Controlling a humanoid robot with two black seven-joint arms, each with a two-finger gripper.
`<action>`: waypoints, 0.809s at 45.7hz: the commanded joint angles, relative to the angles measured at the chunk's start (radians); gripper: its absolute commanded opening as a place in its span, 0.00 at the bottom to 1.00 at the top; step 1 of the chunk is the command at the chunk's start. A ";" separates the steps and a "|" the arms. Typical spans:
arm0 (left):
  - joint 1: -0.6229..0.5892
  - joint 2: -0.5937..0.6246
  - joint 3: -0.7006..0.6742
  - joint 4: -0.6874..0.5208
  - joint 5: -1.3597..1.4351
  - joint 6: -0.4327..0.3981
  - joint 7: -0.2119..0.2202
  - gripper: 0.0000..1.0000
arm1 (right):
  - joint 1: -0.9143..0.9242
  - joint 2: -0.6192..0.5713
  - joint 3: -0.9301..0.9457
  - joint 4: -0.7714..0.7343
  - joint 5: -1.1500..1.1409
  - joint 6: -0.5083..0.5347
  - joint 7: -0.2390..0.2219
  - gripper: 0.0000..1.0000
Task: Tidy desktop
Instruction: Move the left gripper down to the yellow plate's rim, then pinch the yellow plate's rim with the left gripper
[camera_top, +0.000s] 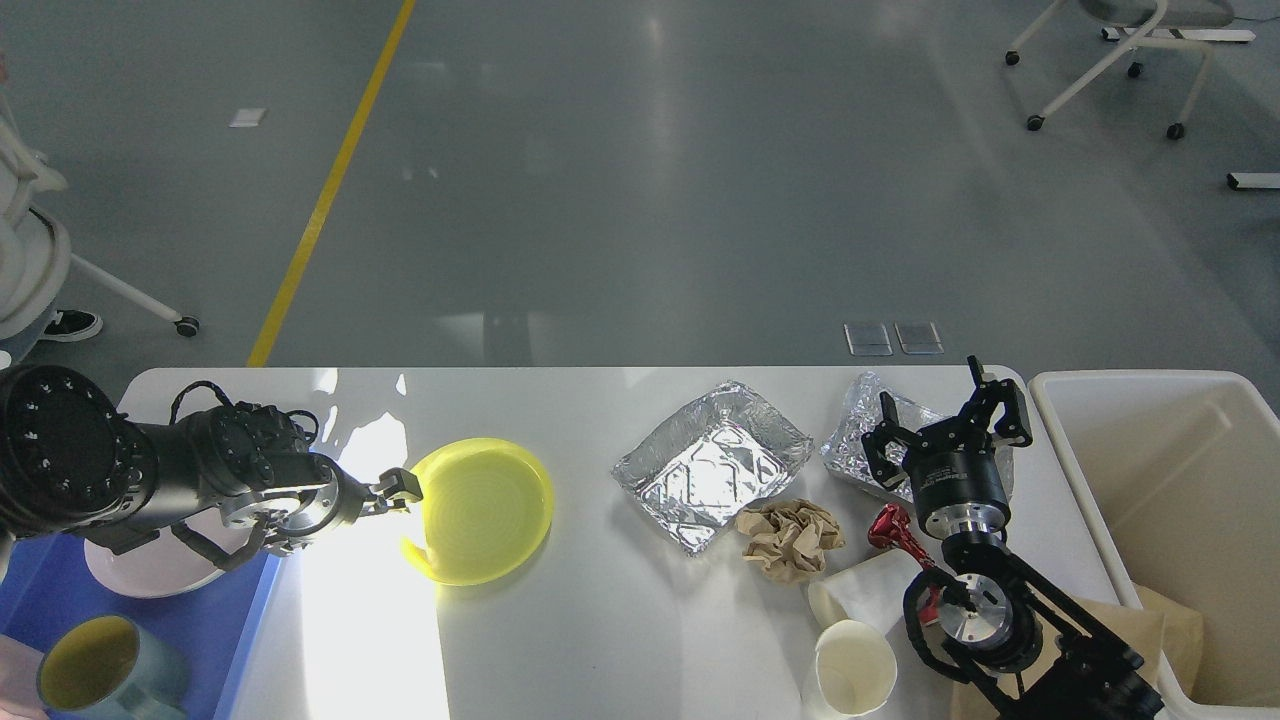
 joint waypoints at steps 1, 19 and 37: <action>0.024 -0.014 -0.009 0.035 0.003 0.003 -0.001 0.96 | 0.000 0.000 0.000 0.000 0.000 0.000 0.000 1.00; 0.052 -0.034 -0.047 0.052 0.128 0.041 -0.015 0.87 | -0.001 0.000 0.000 0.002 0.000 0.000 0.000 1.00; 0.081 -0.034 -0.069 0.055 0.122 0.052 0.004 0.57 | 0.000 0.000 0.000 0.000 0.000 0.000 0.000 1.00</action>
